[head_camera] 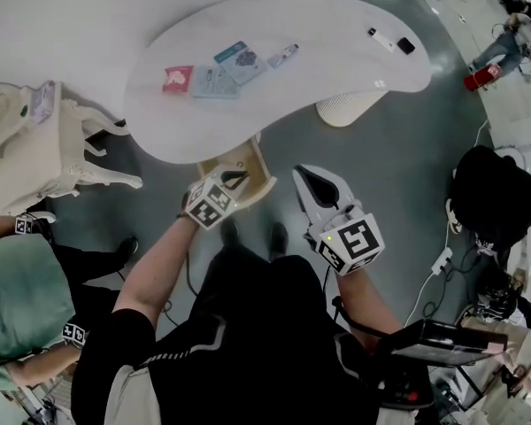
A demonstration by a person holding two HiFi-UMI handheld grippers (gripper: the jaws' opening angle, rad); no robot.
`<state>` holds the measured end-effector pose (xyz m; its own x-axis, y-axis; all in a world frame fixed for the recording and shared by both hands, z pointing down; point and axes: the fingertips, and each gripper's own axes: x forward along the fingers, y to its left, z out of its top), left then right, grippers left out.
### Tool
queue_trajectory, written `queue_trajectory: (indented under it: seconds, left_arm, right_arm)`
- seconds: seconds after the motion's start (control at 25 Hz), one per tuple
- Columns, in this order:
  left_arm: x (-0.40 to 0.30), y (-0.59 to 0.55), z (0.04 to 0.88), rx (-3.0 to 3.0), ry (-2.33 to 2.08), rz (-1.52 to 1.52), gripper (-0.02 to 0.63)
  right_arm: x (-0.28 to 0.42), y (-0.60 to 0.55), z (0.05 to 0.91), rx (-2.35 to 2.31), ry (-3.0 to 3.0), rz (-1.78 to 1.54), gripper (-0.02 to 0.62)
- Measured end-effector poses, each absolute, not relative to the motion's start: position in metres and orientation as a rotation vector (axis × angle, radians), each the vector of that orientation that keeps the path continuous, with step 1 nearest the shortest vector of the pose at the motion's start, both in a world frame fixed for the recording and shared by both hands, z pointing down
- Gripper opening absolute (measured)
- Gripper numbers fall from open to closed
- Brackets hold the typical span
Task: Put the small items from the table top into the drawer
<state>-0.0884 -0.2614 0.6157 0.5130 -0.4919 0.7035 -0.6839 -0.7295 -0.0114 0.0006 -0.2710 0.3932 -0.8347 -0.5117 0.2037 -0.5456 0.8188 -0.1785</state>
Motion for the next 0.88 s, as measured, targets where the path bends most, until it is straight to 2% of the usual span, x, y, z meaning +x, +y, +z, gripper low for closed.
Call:
queue_trajectory:
  seconds: [0.08, 0.4, 0.88]
  left_arm:
    - [-0.091, -0.261, 0.589, 2.505, -1.066, 0.929, 0.000]
    - [-0.132, -0.261, 0.477, 2.431, -1.367, 0.427, -0.002]
    - [-0.159, -0.241, 0.353, 2.530, -1.589, 0.089, -0.002]
  right_arm:
    - [-0.003, -0.271, 0.386, 0.830, -2.877, 0.333, 0.002]
    - [-0.017, -0.268, 0.361, 0.806, -2.931, 0.273, 0.002]
    - [-0.028, -0.269, 0.336, 0.851, -2.946, 0.184, 0.002]
